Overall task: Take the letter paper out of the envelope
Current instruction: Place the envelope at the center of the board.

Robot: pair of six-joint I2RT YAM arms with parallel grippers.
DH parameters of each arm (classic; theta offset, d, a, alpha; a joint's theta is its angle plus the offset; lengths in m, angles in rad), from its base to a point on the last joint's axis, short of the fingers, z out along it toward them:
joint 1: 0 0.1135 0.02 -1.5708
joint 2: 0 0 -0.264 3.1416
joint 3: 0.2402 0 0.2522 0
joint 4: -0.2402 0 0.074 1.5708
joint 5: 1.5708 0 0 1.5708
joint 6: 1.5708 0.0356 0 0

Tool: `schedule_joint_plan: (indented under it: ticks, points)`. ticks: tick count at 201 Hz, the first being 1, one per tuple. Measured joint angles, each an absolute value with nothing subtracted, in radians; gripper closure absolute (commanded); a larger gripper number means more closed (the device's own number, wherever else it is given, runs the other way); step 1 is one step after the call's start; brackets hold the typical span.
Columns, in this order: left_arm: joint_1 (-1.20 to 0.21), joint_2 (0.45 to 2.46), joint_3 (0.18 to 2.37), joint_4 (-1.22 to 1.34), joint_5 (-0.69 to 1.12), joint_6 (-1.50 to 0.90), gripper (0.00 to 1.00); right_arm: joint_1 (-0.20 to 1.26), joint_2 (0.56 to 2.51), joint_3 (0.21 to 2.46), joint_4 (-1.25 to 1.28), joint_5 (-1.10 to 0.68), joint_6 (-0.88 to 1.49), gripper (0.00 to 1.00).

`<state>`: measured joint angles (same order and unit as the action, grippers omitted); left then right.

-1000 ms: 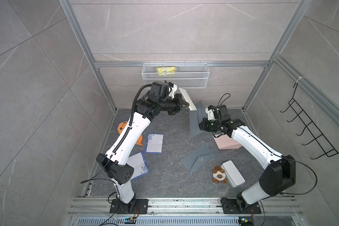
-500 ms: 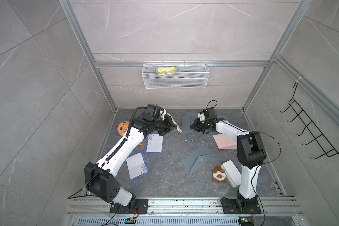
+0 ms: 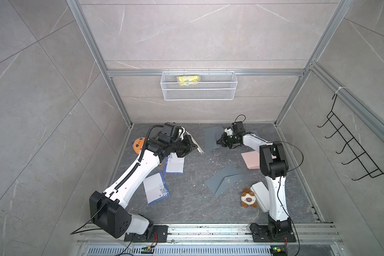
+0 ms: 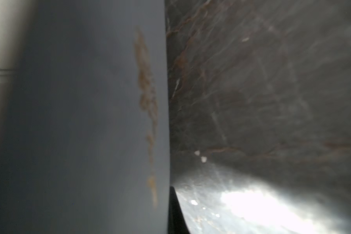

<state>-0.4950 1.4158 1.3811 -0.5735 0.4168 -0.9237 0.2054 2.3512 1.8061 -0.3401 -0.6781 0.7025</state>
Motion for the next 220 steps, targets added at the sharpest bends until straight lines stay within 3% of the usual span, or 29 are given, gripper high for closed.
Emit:
schedule_joint_plan:
  ticks: [112, 186, 220]
  points:
    - [-0.495, 1.48, 1.443, -0.574, 0.429, -0.922, 1.0, 0.173, 2.363, 1.851, -0.588, -0.595, 0.503, 0.65]
    - [-0.495, 1.484, 1.448, -0.576, 0.442, -0.92, 1.0, 0.173, 2.297, 1.916, -0.705, -0.469, 0.449, 0.64]
    - [-0.495, 1.524, 1.496, -0.582, 0.458, -0.919, 1.0, 0.174, 2.106, 1.804, -0.666, -0.417, 0.511, 0.62]
